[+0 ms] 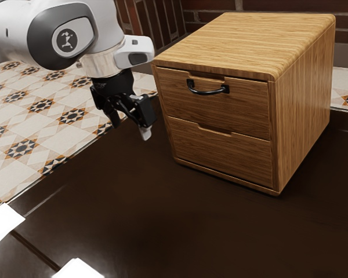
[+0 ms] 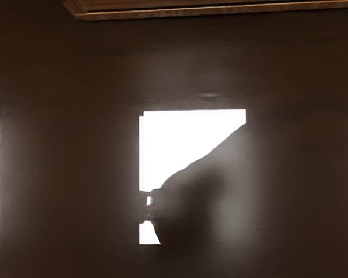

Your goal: Pull the drawer handle with one arm to open the drawer

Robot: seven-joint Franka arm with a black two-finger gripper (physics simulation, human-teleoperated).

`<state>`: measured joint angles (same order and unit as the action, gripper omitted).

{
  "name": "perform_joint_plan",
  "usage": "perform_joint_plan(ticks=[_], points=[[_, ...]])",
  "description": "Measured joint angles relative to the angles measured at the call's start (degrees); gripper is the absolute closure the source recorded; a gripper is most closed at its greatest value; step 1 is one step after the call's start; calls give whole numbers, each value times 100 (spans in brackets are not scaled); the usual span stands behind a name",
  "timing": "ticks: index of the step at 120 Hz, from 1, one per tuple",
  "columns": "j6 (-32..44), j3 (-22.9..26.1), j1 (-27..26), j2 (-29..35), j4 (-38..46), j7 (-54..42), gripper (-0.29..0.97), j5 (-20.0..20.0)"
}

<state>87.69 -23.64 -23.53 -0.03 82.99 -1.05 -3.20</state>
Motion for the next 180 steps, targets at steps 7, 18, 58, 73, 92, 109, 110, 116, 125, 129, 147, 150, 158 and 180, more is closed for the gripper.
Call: perform_joint_plan(ticks=[7,18,58,73,92,109,110,116,125,129,147,150,158,180], points=[[-5,0,8,0,0,-7,0,-2],[-45,26,12,89,-364,-17,0,-79],[-443,499,1617,83,-1258,-39,0,-239],[-629,573,547,1980,1074,-24,0,-369],[104,-2,-21,2881,3230,-1171,0,-582],[1331,-110,195,2223,3099,-2963,0,-657],[1401,-103,189,2186,3076,-3071,0,-659],[1768,-28,136,2018,2916,-3691,0,-667],[2182,-3,-115,1723,2468,-4555,0,-669],[2319,-6,-251,1680,2274,-4907,0,-672],[2698,-48,-376,1630,1996,-6269,0,-682],[2735,-35,-327,1604,1972,-6464,0,-678],[2831,58,-250,1340,1713,-6895,0,-533],[3014,73,-254,385,587,-7766,0,306]])
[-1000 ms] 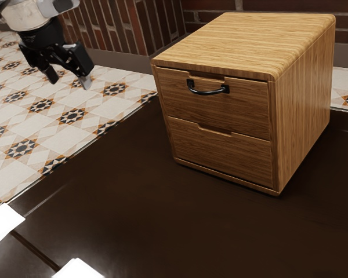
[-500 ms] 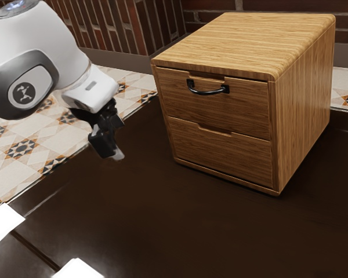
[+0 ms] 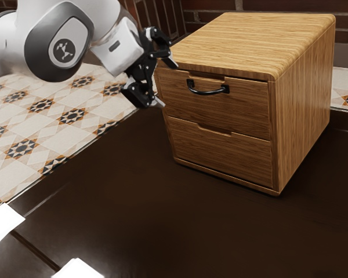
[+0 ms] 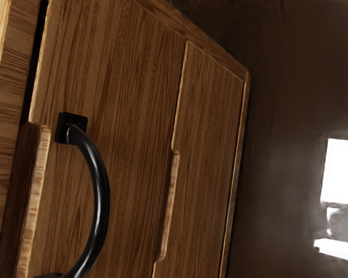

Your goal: Pull the drawer handle with one arm to open the drawer

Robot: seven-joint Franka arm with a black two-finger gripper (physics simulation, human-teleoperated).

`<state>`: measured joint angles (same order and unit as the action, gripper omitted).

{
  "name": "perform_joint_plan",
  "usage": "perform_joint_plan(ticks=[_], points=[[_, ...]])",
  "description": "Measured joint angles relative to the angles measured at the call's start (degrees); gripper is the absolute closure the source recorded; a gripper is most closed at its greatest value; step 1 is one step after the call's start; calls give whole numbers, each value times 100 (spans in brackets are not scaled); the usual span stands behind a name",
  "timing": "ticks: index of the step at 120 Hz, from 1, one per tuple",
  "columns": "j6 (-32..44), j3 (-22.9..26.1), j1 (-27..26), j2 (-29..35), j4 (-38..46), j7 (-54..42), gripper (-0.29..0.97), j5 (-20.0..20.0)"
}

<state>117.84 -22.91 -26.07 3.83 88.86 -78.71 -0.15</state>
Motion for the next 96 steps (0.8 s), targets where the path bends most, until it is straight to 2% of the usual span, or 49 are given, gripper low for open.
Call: perform_joint_plan(ticks=[2,8,12,25,50,96], points=[[10,25,30,-18,-18,-66,0,38],[35,672,715,6,34,-252,0,118],[48,936,1003,19,83,-366,0,162],[84,1209,1403,-272,88,-672,0,298],[165,1266,1606,-776,-210,-1075,0,489],[283,1282,1458,-949,-200,-1469,-1,623]])
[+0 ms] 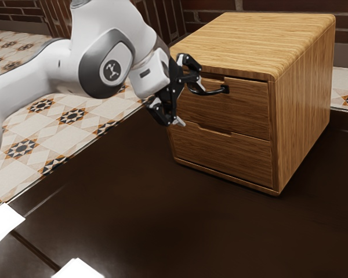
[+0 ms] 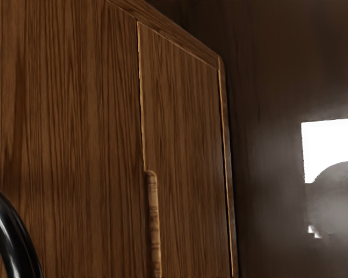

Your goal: Pull the drawer handle with one arm to open the drawer

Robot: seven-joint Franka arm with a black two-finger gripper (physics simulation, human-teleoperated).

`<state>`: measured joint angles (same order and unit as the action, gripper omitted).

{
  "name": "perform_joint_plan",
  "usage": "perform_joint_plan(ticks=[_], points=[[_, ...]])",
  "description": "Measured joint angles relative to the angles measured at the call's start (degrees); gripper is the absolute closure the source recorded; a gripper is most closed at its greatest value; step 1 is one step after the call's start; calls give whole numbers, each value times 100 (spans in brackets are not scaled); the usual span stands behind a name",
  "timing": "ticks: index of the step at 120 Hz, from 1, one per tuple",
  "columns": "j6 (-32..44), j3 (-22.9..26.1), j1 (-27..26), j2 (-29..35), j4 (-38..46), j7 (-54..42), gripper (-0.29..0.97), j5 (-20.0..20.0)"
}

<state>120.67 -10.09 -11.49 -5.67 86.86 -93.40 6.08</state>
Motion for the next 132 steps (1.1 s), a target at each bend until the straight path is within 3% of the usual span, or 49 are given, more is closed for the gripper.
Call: perform_joint_plan(ticks=[52,87,105,132], points=[[518,-18,14,-5,270,-138,0,-31],[684,-19,20,31,294,-115,25,-17],[719,-19,2,125,494,-97,23,-26],[732,-21,-37,418,860,-68,32,-57]])
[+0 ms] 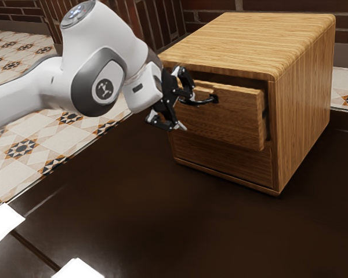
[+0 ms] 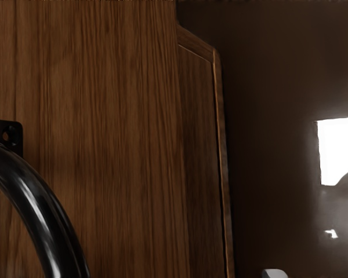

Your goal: Pull the drawer handle with one arm to open the drawer

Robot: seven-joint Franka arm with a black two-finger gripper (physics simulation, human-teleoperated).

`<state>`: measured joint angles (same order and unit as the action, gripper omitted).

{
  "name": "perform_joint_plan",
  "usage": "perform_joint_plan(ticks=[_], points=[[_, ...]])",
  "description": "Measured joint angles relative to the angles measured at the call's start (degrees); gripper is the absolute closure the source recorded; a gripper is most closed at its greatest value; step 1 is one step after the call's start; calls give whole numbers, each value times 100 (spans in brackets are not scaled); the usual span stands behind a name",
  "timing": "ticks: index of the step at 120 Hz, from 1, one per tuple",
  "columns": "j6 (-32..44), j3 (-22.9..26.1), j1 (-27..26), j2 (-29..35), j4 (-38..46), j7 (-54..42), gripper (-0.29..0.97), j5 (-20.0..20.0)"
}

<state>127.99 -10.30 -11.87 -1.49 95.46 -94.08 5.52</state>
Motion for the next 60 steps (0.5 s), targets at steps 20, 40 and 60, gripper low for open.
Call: perform_joint_plan(ticks=[20,40,60], points=[[8,-11,-44,406,474,16,35,-17],[37,-25,-55,844,936,27,42,-44],[62,-40,-23,1189,1314,36,39,-82]])
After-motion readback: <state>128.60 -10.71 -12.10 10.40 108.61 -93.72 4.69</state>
